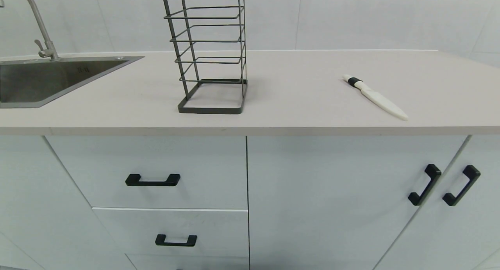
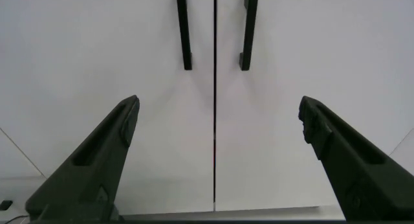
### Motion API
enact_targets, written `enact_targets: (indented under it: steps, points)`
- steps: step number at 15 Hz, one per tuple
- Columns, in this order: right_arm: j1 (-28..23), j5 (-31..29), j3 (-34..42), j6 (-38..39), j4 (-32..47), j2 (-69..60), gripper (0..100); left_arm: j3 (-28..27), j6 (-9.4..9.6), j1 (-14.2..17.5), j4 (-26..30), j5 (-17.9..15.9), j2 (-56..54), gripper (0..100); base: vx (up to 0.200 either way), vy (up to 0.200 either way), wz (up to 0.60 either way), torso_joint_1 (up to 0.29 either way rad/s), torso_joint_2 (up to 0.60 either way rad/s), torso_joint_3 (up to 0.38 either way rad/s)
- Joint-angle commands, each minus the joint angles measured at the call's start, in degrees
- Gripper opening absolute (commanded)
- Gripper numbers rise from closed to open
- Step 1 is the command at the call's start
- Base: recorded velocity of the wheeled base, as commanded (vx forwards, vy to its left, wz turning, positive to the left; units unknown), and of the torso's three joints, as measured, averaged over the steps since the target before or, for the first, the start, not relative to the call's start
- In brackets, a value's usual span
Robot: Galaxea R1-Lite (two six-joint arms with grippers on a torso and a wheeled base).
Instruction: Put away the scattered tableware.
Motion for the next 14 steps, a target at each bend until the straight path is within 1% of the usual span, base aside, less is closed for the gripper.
enact_targets:
  steps: [1,5,11,14]
  points:
    - [0.02,0.01,0.07,0.02,0.02,0.09,100,0.00,0.06,0.06,-0.01,0.08,0.10,100,0.000,-0.200,0.00,0.007,0.00,-0.002]
    - [0.02,0.01,-0.02,0.02,0.11,0.09,100,0.00,-0.02,0.06,-0.01,0.08,0.10,100,0.000,-0.200,0.00,0.004,0.00,0.006]
    - [-0.06,0.01,0.07,-0.16,0.02,0.09,100,0.00,-0.02,-0.02,0.07,0.08,0.10,100,0.000,0.000,0.00,0.000,0.00,0.000]
    - [-0.06,0.01,0.07,-0.16,0.02,0.09,100,0.00,-0.02,-0.02,-0.01,-0.01,0.10,100,0.000,0.000,0.00,0.173,-0.11,-0.056]
